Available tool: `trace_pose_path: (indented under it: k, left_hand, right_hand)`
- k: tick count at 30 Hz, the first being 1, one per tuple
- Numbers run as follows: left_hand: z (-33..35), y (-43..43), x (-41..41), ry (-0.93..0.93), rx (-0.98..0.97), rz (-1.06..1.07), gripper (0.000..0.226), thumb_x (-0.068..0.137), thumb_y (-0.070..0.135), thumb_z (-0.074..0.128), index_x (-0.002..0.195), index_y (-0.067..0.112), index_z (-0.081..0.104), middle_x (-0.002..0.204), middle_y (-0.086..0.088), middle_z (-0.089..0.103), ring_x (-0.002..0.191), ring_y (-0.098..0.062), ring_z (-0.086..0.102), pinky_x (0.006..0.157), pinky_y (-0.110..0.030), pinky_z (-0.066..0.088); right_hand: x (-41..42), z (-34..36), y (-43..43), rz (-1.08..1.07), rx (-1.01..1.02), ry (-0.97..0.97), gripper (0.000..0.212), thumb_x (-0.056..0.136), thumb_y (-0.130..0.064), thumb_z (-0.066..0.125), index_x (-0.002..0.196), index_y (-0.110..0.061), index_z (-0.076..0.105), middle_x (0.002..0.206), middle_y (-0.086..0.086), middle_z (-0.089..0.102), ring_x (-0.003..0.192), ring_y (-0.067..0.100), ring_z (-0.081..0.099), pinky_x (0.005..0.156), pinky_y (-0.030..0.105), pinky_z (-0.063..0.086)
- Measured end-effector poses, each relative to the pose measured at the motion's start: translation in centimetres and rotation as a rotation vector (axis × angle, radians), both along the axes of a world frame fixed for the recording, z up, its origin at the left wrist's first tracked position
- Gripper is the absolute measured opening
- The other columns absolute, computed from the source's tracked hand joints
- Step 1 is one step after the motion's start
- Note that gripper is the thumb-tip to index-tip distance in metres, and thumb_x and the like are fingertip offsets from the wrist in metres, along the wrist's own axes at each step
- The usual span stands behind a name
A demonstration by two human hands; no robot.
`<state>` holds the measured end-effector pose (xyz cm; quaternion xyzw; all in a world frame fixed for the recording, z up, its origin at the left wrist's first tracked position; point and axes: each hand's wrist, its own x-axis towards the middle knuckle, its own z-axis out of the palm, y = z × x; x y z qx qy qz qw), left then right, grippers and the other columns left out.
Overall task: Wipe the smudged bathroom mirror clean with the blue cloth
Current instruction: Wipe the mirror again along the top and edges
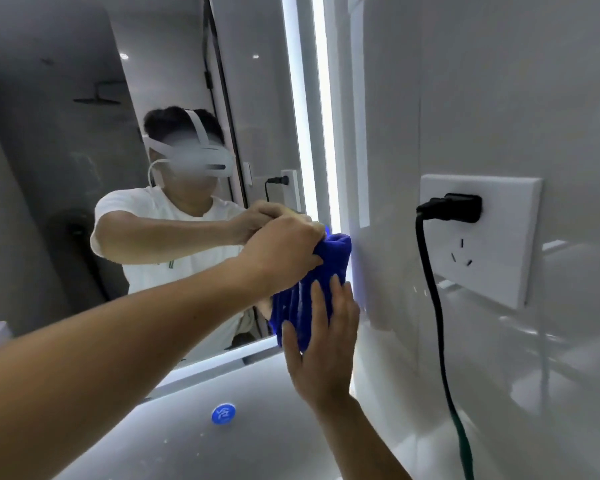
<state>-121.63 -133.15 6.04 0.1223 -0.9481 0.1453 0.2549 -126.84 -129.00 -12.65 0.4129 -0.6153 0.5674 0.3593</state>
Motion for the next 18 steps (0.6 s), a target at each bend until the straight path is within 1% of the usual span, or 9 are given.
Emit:
trace_pose_path:
  k: [2, 4, 6, 8, 9, 11, 13, 15, 18]
  left_hand:
    - [0.1, 0.0, 0.0, -0.002, -0.064, -0.013, 0.014, 0.091, 0.02, 0.063, 0.101, 0.012, 0.068, 0.092, 0.003, 0.059, 0.081, -0.01, 0.052, 0.068, -0.02, 0.037]
    - [0.5, -0.3, 0.5, -0.014, -0.06, 0.003, 0.017, 0.094, 0.022, 0.058, 0.104, 0.013, 0.068, 0.102, 0.0, 0.062, 0.085, -0.009, 0.05, 0.072, -0.021, 0.036]
    - [0.9, -0.5, 1.3, -0.036, -0.066, 0.012, 0.023, 0.096, 0.025, 0.051, 0.108, 0.016, 0.068, 0.111, 0.001, 0.062, 0.098, -0.01, 0.052, 0.082, -0.021, 0.036]
    - [1.4, -0.1, 2.4, 0.03, -0.093, -0.025, 0.027, 0.096, 0.025, 0.049, 0.113, 0.019, 0.069, 0.117, 0.001, 0.063, 0.111, -0.015, 0.051, 0.094, -0.03, 0.04]
    - [1.6, 0.3, 3.0, 0.092, -0.11, -0.042, 0.029, 0.094, 0.025, 0.05, 0.114, 0.019, 0.07, 0.118, 0.001, 0.064, 0.114, -0.017, 0.052, 0.097, -0.034, 0.042]
    - [2.0, 0.9, 4.2, 0.218, -0.141, -0.057, 0.033, 0.09, 0.031, 0.049, 0.112, 0.018, 0.071, 0.116, 0.0, 0.066, 0.112, -0.019, 0.054, 0.096, -0.039, 0.045]
    - [2.1, 1.1, 5.1, 0.289, -0.146, -0.044, 0.041, 0.088, 0.037, 0.044, 0.11, 0.016, 0.071, 0.11, -0.002, 0.067, 0.108, -0.021, 0.056, 0.092, -0.042, 0.047]
    - [1.9, 0.9, 5.9, 0.283, -0.136, -0.023, 0.045, 0.088, 0.04, 0.042, 0.112, 0.016, 0.07, 0.109, -0.003, 0.066, 0.106, -0.022, 0.056, 0.091, -0.045, 0.049]
    - [1.6, 0.2, 7.2, 0.26, -0.174, -0.014, 0.045, 0.09, 0.038, 0.043, 0.119, 0.013, 0.067, 0.117, -0.008, 0.064, 0.113, -0.027, 0.055, 0.095, -0.051, 0.047]
  right_hand:
    - [-0.6, 1.1, -1.4, -0.025, 0.004, 0.041, 0.058, 0.099, -0.048, 0.042, 0.148, -0.019, 0.034, 0.157, 0.008, 0.032, 0.145, 0.031, 0.028, 0.109, 0.056, 0.033]
    - [-1.0, 1.8, -2.6, -0.078, -0.008, 0.075, 0.06, 0.098, -0.052, 0.043, 0.148, -0.02, 0.034, 0.157, 0.006, 0.029, 0.145, 0.032, 0.026, 0.111, 0.058, 0.031]
    - [-1.4, 2.0, -3.5, -0.124, -0.02, 0.115, 0.065, 0.096, -0.054, 0.047, 0.15, -0.021, 0.031, 0.157, 0.007, 0.029, 0.146, 0.033, 0.025, 0.114, 0.057, 0.027]
    - [-2.0, 2.2, -4.0, -0.164, -0.032, 0.147, 0.069, 0.093, -0.054, 0.051, 0.15, -0.022, 0.03, 0.157, 0.009, 0.029, 0.146, 0.035, 0.024, 0.117, 0.055, 0.022]
    - [-2.4, 2.2, -4.2, -0.184, -0.029, 0.169, 0.068, 0.093, -0.053, 0.052, 0.15, -0.022, 0.031, 0.158, 0.01, 0.028, 0.146, 0.036, 0.024, 0.117, 0.054, 0.02]
    - [-3.0, 1.7, -4.6, -0.212, -0.017, 0.222, 0.063, 0.097, -0.05, 0.049, 0.149, -0.02, 0.032, 0.158, 0.011, 0.025, 0.146, 0.037, 0.023, 0.117, 0.054, 0.018]
    - [-3.6, 0.3, -4.8, -0.213, -0.007, 0.257, 0.056, 0.101, -0.043, 0.043, 0.149, -0.017, 0.03, 0.157, 0.013, 0.027, 0.145, 0.037, 0.023, 0.117, 0.055, 0.019]
    - [-4.2, -2.6, -4.5, -0.22, 0.066, 0.265, 0.056, 0.102, -0.04, 0.04, 0.151, -0.015, 0.026, 0.157, 0.013, 0.025, 0.146, 0.036, 0.022, 0.117, 0.055, 0.021]
    - [-5.1, -6.3, -3.9, -0.232, 0.184, 0.293, 0.06, 0.098, -0.038, 0.042, 0.15, -0.013, 0.027, 0.16, 0.01, 0.01, 0.146, 0.038, 0.017, 0.118, 0.055, 0.016]
